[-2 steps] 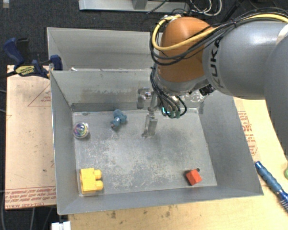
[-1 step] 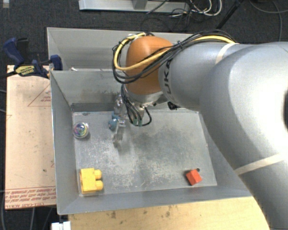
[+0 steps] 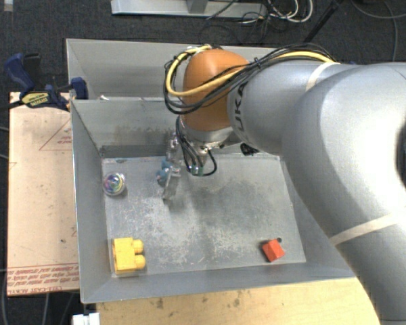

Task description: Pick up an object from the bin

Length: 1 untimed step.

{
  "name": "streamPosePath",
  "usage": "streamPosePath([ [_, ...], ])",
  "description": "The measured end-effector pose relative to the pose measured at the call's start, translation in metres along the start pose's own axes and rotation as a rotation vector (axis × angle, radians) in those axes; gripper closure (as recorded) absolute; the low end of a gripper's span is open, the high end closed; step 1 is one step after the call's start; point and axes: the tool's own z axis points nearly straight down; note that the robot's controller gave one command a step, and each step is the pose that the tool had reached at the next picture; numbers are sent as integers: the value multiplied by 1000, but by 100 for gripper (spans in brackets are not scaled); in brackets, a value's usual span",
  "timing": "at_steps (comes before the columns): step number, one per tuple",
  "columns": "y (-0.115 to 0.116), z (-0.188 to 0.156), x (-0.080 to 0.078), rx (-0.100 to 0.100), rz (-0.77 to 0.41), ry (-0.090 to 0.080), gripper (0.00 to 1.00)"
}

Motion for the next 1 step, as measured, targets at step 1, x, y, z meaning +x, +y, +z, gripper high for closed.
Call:
streamPosePath([
  [1,0,-2,-3,-2,3,-11,100],
])
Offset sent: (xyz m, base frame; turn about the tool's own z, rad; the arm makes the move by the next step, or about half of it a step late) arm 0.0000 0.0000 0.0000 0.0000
